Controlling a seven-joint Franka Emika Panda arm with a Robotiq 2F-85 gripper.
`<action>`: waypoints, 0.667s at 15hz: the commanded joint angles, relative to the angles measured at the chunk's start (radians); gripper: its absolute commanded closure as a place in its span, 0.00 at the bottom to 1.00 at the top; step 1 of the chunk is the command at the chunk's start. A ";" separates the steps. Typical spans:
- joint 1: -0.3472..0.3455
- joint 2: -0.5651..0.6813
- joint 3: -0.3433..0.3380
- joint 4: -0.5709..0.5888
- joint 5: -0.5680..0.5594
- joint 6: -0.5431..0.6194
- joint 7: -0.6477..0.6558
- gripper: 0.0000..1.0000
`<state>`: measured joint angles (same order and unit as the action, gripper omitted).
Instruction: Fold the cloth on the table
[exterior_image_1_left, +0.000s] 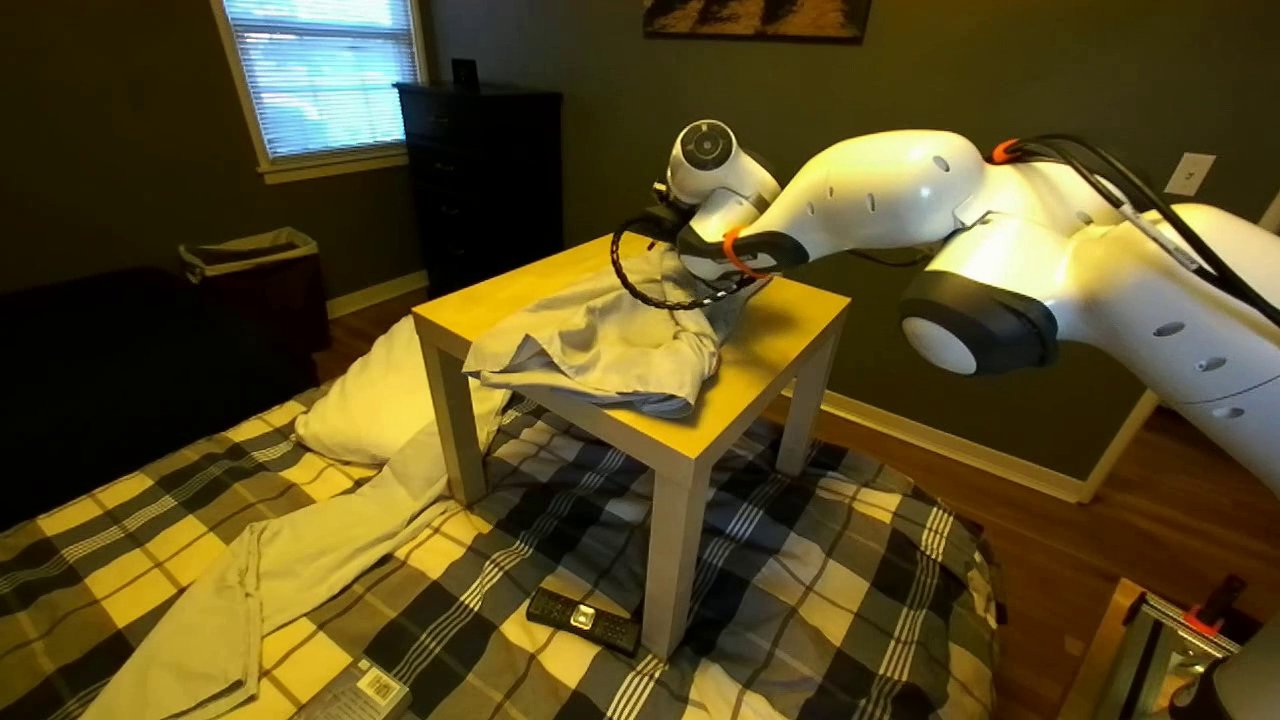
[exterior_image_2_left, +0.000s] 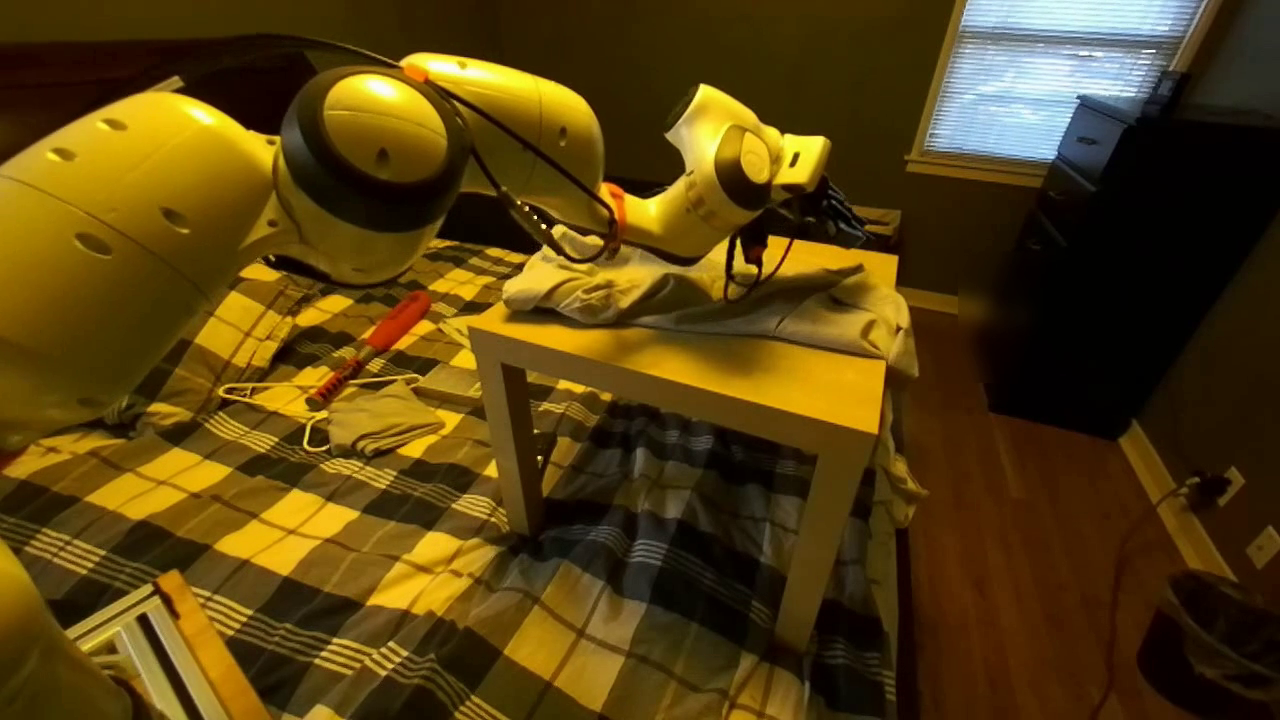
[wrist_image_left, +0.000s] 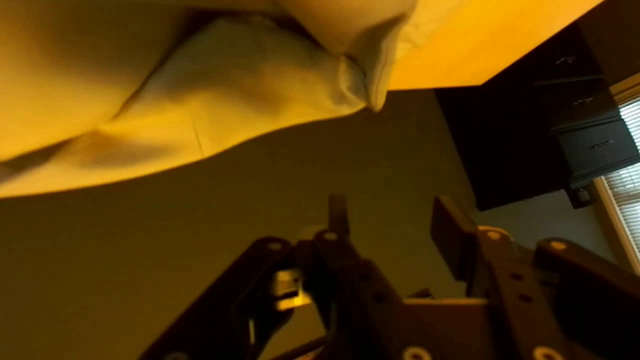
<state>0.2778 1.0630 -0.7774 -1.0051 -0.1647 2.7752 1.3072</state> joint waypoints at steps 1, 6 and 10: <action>0.002 -0.134 0.075 -0.039 -0.034 -0.152 -0.113 0.21; -0.032 -0.371 0.257 -0.169 0.031 -0.287 -0.429 0.00; -0.057 -0.549 0.350 -0.321 0.104 -0.331 -0.641 0.00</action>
<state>0.2321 0.6751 -0.5069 -1.1470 -0.1159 2.4645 0.8125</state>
